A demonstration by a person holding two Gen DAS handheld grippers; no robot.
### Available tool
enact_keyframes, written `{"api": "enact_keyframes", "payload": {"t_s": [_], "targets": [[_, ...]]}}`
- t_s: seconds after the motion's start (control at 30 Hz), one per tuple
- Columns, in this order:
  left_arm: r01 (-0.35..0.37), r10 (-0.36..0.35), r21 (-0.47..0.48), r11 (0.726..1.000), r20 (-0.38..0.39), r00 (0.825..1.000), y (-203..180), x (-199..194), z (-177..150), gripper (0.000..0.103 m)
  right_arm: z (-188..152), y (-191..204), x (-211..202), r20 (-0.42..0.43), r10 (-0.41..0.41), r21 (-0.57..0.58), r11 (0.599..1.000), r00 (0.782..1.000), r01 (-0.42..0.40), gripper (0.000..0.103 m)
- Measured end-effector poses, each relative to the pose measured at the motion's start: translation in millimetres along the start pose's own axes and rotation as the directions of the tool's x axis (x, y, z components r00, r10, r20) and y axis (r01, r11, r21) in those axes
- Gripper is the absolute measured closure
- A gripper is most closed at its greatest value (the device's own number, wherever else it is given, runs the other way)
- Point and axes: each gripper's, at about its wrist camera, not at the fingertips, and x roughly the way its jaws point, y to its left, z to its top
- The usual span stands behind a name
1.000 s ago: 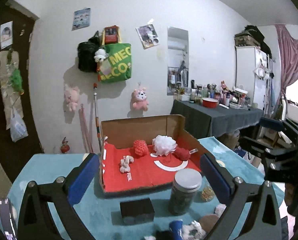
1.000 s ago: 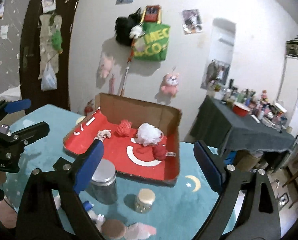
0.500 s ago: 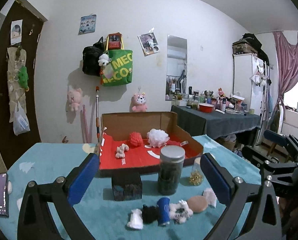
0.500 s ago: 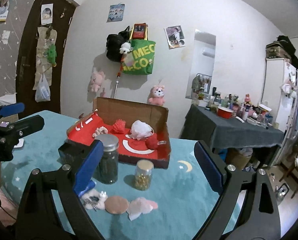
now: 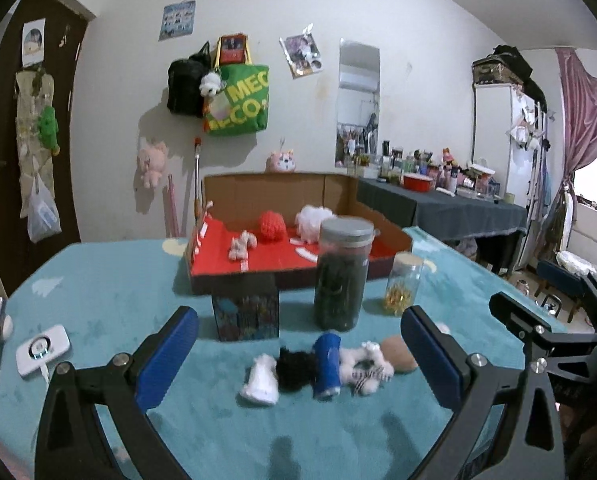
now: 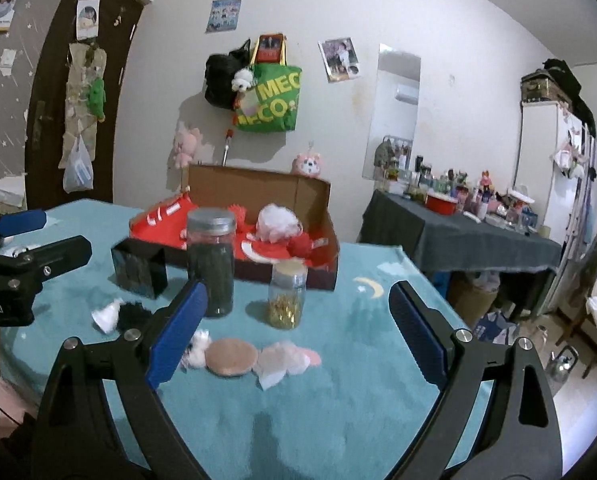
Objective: Organize soft objects
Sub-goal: 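Withdraw both tools from the box, then grasp the white tissue with the right tool while the left tool grasps the white cloth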
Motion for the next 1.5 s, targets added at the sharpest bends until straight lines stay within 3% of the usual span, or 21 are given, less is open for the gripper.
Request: {"api": "enact_keyframes", "payload": {"t_s": [0.53,1.17,1.5], "targets": [[-0.034,0.025,-0.048,0.998,-0.173,0.985,9.7,42.8,-47.5,0.000,-65.1,-0.1,37.8,-0.199,0.052,0.098,0.995,0.979,-0.033,0.010],[-0.051,0.027,-0.093,0.994,-0.247,0.969,38.1,59.8,-43.0,0.000,-71.7,-1.8,63.7,-0.279,0.078,0.122,0.992,0.957,-0.046,0.010],[-0.056,0.041,-0.041,0.998,-0.302,0.952,53.2,68.5,-35.2,0.000,-62.7,-13.6,81.7,-0.316,0.071,0.139,0.990,0.946,-0.028,0.010]]}}
